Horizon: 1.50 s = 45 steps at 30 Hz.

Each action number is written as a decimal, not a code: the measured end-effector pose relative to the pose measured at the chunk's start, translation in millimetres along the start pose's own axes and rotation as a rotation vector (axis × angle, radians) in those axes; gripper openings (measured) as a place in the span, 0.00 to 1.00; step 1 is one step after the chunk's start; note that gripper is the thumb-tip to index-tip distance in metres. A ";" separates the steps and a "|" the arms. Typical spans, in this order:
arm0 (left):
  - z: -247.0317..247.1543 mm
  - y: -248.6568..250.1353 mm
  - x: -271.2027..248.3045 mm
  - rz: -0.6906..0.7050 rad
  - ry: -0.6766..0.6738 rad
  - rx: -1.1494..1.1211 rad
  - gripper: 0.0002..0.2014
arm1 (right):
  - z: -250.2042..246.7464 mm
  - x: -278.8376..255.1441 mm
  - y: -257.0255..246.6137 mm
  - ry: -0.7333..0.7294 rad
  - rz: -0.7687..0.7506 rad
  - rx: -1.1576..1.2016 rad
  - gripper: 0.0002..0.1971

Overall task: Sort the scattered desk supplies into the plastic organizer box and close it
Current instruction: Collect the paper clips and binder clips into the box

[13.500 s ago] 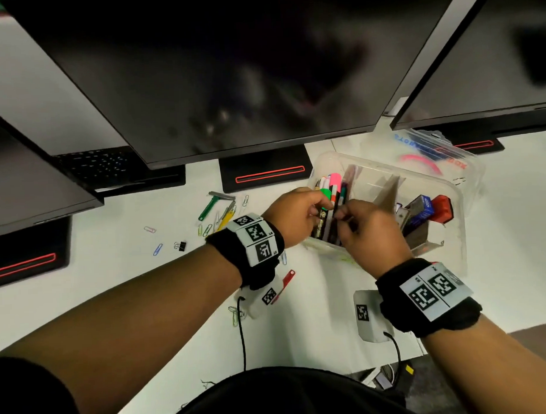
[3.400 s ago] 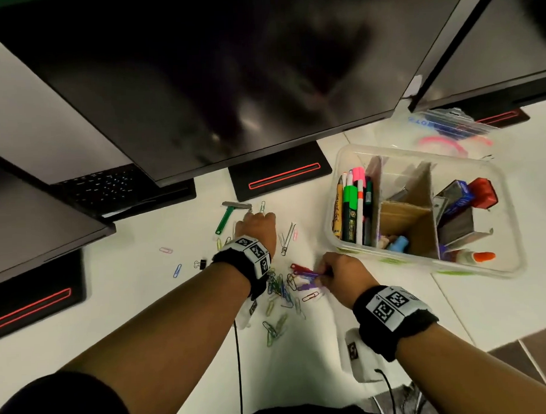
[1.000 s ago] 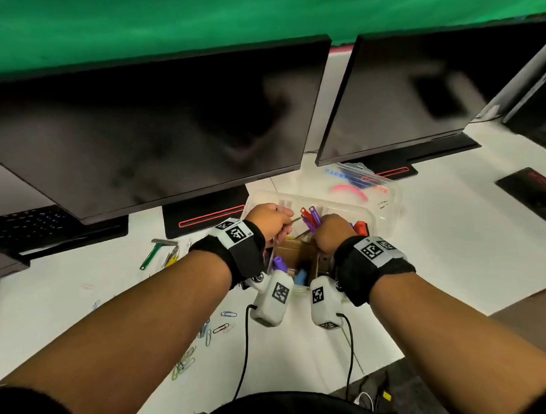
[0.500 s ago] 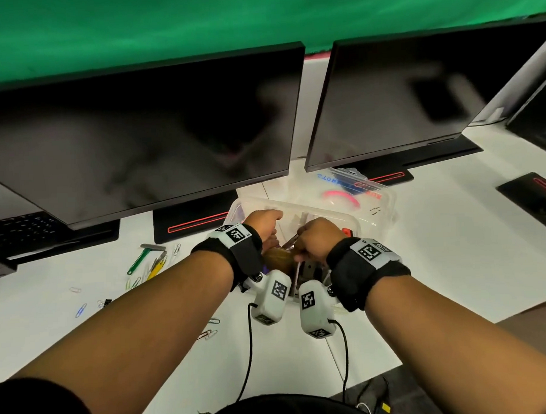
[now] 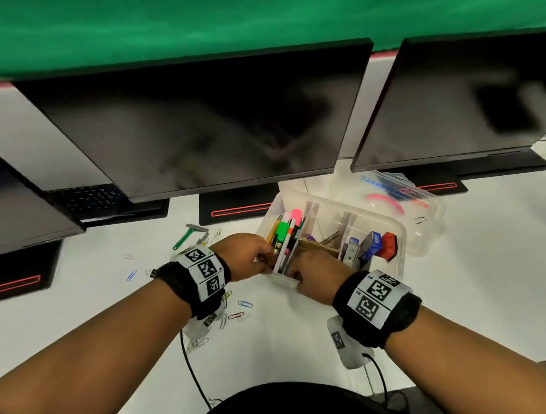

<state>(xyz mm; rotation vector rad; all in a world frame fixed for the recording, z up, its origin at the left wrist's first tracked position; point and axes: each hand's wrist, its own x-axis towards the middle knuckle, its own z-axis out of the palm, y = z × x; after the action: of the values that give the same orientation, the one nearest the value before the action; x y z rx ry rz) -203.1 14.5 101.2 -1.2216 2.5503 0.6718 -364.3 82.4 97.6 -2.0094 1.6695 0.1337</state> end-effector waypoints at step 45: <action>55.7 -239.0 -2.5 -0.228 -0.047 -0.012 0.34 | 88.9 254.3 -165.2 0.043 0.350 0.038 0.37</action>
<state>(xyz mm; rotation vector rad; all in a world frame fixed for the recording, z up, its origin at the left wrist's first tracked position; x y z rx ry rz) -14.1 -86.6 -18.3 -1.4538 2.3247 0.6558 -127.1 -86.6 -25.3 -1.6871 2.0232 0.1807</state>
